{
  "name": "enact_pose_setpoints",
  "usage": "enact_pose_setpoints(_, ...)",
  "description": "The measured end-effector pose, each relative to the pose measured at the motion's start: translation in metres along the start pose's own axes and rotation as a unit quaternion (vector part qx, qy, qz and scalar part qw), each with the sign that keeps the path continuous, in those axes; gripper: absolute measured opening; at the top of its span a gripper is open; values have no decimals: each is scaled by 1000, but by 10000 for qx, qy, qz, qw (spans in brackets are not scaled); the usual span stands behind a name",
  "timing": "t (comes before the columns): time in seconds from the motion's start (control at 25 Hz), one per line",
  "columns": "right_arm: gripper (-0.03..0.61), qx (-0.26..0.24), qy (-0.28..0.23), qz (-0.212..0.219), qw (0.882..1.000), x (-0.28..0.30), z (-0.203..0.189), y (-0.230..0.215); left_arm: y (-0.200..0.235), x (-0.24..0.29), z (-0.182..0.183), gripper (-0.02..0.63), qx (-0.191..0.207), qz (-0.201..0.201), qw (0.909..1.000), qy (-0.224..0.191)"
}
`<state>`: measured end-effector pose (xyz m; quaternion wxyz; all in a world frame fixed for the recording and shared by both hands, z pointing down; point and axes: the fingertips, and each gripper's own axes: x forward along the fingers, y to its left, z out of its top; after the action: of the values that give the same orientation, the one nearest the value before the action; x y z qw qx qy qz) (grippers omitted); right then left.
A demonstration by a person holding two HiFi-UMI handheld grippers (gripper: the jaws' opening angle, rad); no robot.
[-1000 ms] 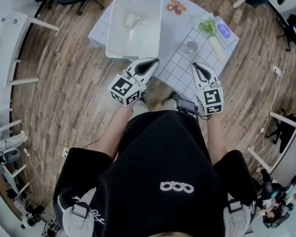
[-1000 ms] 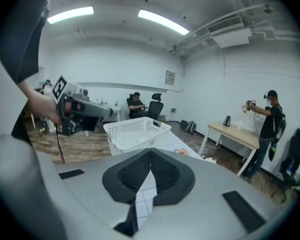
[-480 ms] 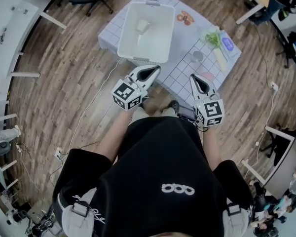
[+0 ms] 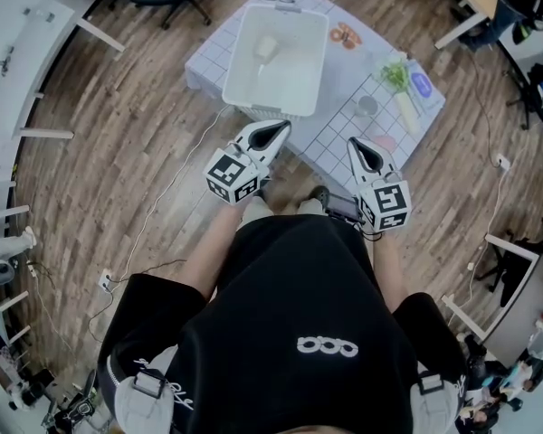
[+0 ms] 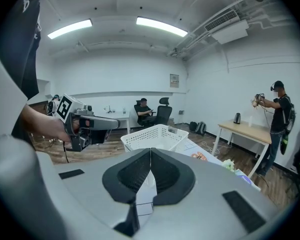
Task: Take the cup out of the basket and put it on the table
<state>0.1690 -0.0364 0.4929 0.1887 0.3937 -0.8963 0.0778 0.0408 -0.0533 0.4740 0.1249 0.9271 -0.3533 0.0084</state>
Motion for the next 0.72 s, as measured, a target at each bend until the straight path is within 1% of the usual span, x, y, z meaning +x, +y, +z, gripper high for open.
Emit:
enact_pose_setpoints(0.32,25,-47,78,24,10000,22,6,25,27,-36,-1,9,-180,153,9997,-78)
enact_pose_setpoints(0.52,25,-58,58,-1,10000,45,17,53,56,-71,2,8,-180,226,9995,-127)
enact_pose_setpoints(0.72,25,-57,-11,-77,10000,70,30,80,85,-107,6,8,-152,183,9996,-138)
